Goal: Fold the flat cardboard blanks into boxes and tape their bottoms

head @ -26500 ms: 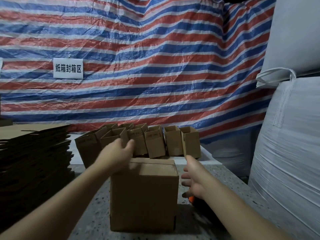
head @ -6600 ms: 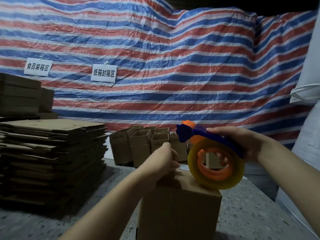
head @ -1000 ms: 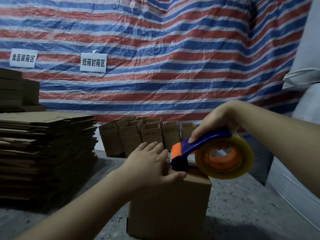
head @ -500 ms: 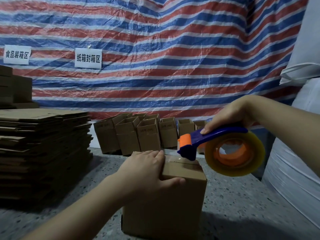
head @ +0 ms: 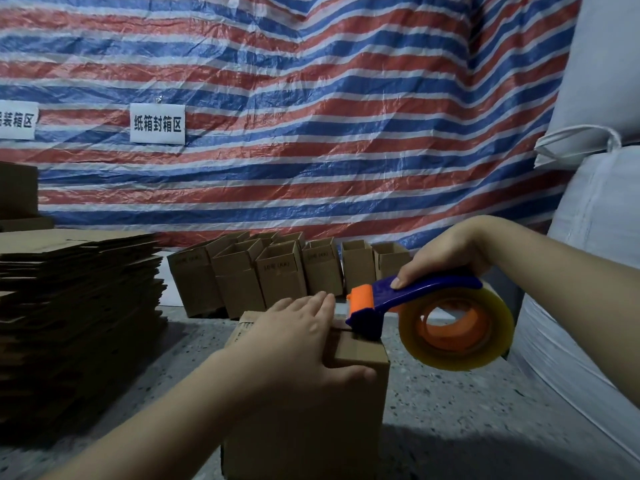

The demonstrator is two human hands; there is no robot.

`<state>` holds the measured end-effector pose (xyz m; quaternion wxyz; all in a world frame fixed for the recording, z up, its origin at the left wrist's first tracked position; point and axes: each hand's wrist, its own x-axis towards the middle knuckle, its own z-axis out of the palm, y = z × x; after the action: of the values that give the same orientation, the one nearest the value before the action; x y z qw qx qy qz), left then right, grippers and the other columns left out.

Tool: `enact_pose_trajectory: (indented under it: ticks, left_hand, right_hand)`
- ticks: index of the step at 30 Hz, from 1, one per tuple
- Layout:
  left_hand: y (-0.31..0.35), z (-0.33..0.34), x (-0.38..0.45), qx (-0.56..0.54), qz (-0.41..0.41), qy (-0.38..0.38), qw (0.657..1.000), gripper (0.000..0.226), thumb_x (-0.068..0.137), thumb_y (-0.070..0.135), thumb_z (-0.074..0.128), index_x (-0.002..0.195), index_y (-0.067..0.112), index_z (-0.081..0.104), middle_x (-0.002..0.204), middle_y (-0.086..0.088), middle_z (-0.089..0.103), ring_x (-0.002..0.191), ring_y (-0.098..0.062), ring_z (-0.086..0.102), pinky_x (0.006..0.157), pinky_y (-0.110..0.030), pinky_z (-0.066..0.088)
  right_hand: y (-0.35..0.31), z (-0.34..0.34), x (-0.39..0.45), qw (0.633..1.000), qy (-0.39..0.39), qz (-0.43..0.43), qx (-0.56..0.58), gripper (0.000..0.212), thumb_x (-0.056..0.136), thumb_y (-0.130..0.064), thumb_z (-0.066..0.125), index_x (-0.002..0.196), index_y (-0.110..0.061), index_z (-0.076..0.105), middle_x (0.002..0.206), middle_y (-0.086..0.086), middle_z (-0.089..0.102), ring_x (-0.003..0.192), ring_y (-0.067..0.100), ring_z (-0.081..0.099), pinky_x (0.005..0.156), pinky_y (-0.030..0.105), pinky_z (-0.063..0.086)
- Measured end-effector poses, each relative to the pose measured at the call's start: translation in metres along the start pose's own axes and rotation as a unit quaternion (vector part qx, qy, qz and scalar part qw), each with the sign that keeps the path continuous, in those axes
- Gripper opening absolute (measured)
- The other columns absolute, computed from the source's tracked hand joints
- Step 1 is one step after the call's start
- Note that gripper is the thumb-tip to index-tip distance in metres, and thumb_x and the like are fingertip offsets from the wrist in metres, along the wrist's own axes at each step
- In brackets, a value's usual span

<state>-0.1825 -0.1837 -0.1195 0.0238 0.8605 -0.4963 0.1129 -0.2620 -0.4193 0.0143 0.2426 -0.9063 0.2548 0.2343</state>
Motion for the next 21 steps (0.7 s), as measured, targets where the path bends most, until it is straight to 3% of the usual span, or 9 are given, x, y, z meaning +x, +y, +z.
enact_pose_trajectory:
  ticks: [3, 7, 14, 17, 21]
  left_hand:
    - [0.01, 0.007, 0.007, -0.016, 0.019, -0.002, 1.0, 0.116, 0.069, 0.096, 0.023, 0.158, 0.023, 0.005, 0.165, 0.001, 0.014, 0.15, -0.016, 0.016, 0.119, -0.034, 0.005]
    - [0.008, 0.011, 0.006, -0.004, 0.021, 0.016, 1.0, 0.124, 0.055, 0.1, 0.006, 0.152, 0.024, 0.027, 0.155, 0.002, 0.037, 0.141, -0.016, 0.035, 0.115, -0.036, 0.03]
    - [0.008, 0.012, 0.003, -0.01, 0.015, 0.032, 0.999, 0.132, 0.05, 0.102, -0.002, 0.15, 0.022, 0.03, 0.157, 0.001, 0.036, 0.142, -0.018, 0.034, 0.115, -0.038, 0.031]
    - [0.008, 0.012, 0.002, -0.014, 0.01, 0.028, 0.999, 0.129, 0.052, 0.101, 0.0, 0.153, 0.024, 0.024, 0.157, 0.002, 0.034, 0.143, -0.017, 0.033, 0.115, -0.036, 0.029]
    - [0.008, 0.012, 0.004, -0.028, 0.019, 0.002, 0.999, 0.112, 0.059, 0.099, 0.007, 0.154, 0.041, -0.007, 0.16, 0.005, 0.027, 0.146, -0.017, 0.026, 0.115, -0.037, 0.026]
  right_hand:
    - [0.0, 0.0, 0.001, 1.0, 0.001, -0.003, 0.001, 0.084, 0.063, -0.061, 0.078, 0.127, -0.009, 0.06, 0.096, 0.008, 0.074, 0.077, 0.017, 0.071, 0.068, 0.028, 0.058]
    - [0.004, 0.001, 0.003, 1.0, 0.004, -0.015, 0.01, 0.084, 0.062, -0.062, 0.079, 0.126, -0.01, 0.06, 0.097, 0.009, 0.074, 0.078, 0.017, 0.071, 0.069, 0.028, 0.058]
    - [0.04, -0.009, -0.018, 0.999, 0.015, -0.002, 0.048, 0.089, 0.058, -0.059, 0.085, 0.126, -0.007, 0.062, 0.1, 0.012, 0.074, 0.082, 0.021, 0.07, 0.072, 0.032, 0.058]
    - [0.053, -0.008, -0.022, 0.999, 0.021, 0.009, 0.04, 0.086, 0.058, -0.061, 0.083, 0.124, -0.009, 0.063, 0.105, 0.013, 0.074, 0.087, 0.023, 0.07, 0.079, 0.033, 0.057]
    - [0.051, 0.005, -0.012, 1.0, 0.001, 0.025, 0.0, 0.077, 0.067, -0.062, 0.075, 0.124, -0.012, 0.062, 0.098, 0.009, 0.073, 0.082, 0.018, 0.069, 0.076, 0.03, 0.056]
